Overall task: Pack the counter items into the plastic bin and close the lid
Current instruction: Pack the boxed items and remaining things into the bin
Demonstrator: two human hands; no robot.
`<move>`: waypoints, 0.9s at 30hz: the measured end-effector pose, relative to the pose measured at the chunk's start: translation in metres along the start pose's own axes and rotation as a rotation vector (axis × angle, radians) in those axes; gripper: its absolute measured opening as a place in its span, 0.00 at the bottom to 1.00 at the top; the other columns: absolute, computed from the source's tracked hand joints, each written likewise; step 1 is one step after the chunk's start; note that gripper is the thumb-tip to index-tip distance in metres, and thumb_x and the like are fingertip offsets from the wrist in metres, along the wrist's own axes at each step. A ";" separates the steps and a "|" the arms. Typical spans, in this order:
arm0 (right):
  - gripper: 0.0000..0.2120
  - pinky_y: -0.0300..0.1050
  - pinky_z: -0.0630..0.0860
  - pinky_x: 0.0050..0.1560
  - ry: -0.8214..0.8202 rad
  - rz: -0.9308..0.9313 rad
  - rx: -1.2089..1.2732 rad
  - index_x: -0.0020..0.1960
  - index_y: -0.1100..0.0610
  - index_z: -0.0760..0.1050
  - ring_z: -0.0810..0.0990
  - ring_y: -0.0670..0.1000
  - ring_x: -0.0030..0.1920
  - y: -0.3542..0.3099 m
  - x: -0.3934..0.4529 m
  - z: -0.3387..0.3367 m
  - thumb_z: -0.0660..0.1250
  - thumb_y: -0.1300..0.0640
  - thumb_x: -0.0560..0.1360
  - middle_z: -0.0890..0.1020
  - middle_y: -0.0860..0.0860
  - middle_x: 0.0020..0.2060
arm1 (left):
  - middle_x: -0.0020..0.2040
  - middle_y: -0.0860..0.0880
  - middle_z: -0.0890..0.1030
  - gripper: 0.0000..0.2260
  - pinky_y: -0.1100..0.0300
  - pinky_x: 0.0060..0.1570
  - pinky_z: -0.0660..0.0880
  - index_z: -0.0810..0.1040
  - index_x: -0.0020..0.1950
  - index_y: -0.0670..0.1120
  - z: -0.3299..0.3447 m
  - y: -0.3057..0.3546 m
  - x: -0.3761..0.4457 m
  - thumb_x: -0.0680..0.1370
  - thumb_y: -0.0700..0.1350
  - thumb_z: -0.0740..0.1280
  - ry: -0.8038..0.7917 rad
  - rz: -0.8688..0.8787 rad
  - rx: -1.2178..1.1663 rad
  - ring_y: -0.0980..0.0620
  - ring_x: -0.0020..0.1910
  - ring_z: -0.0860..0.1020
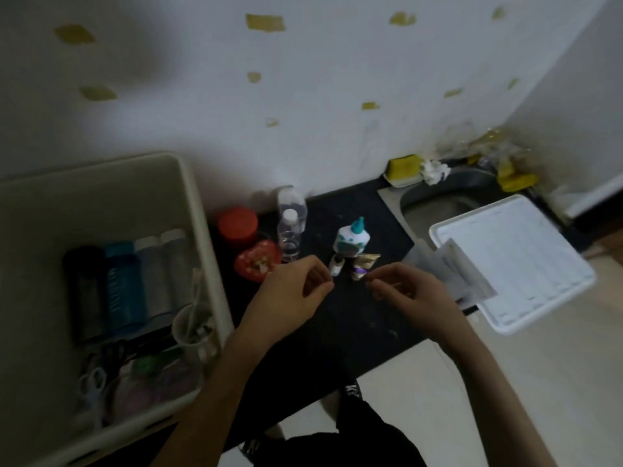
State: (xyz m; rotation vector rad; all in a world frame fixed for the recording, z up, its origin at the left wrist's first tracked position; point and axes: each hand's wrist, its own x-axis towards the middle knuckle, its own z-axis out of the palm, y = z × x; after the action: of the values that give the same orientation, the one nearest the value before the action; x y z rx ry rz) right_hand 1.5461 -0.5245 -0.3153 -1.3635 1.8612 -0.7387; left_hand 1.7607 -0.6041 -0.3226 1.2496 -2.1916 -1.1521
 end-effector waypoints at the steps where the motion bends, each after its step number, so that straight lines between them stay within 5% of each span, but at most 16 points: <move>1: 0.07 0.30 0.77 0.44 -0.005 0.017 0.000 0.54 0.48 0.79 0.83 0.37 0.44 0.009 0.002 -0.007 0.68 0.52 0.77 0.84 0.43 0.45 | 0.41 0.58 0.81 0.03 0.67 0.44 0.77 0.80 0.48 0.53 0.009 0.004 0.006 0.76 0.47 0.70 -0.021 -0.017 0.010 0.64 0.40 0.79; 8: 0.05 0.29 0.74 0.45 0.037 0.048 -0.051 0.53 0.46 0.79 0.80 0.35 0.45 0.074 0.029 -0.066 0.68 0.50 0.77 0.83 0.40 0.46 | 0.46 0.58 0.81 0.05 0.67 0.49 0.77 0.79 0.52 0.54 0.086 0.038 0.057 0.77 0.50 0.70 -0.124 -0.142 0.020 0.65 0.46 0.79; 11: 0.05 0.38 0.79 0.51 0.170 0.080 -0.083 0.51 0.47 0.79 0.80 0.38 0.46 0.110 0.042 -0.100 0.70 0.51 0.76 0.83 0.41 0.45 | 0.46 0.58 0.81 0.06 0.66 0.50 0.77 0.78 0.54 0.52 0.133 0.058 0.085 0.77 0.49 0.69 -0.183 -0.135 0.003 0.64 0.45 0.78; 16: 0.17 0.42 0.78 0.47 0.296 0.227 -0.273 0.57 0.53 0.75 0.81 0.49 0.47 0.169 0.066 -0.142 0.73 0.48 0.73 0.81 0.48 0.50 | 0.47 0.53 0.81 0.08 0.59 0.50 0.79 0.74 0.53 0.49 0.210 0.096 0.140 0.77 0.51 0.69 -0.132 -0.230 -0.048 0.57 0.46 0.80; 22: 0.19 0.42 0.76 0.43 0.150 0.303 -0.463 0.52 0.53 0.72 0.80 0.49 0.43 0.224 0.094 -0.155 0.74 0.44 0.70 0.80 0.49 0.45 | 0.35 0.53 0.79 0.14 0.66 0.37 0.74 0.75 0.39 0.49 0.267 0.104 0.176 0.76 0.58 0.68 -0.020 -0.413 -0.094 0.59 0.36 0.78; 27: 0.11 0.46 0.79 0.44 0.027 0.246 -0.517 0.45 0.53 0.73 0.80 0.52 0.40 0.242 0.104 -0.155 0.68 0.46 0.75 0.80 0.52 0.40 | 0.35 0.49 0.80 0.13 0.64 0.34 0.73 0.77 0.36 0.47 0.286 0.093 0.183 0.78 0.51 0.67 -0.061 -0.507 -0.066 0.56 0.35 0.79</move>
State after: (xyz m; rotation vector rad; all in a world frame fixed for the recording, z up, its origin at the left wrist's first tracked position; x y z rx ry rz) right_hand 1.2658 -0.5497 -0.4344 -1.3882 2.2885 -0.1513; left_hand 1.4266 -0.5967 -0.4338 1.8243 -1.9082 -1.4463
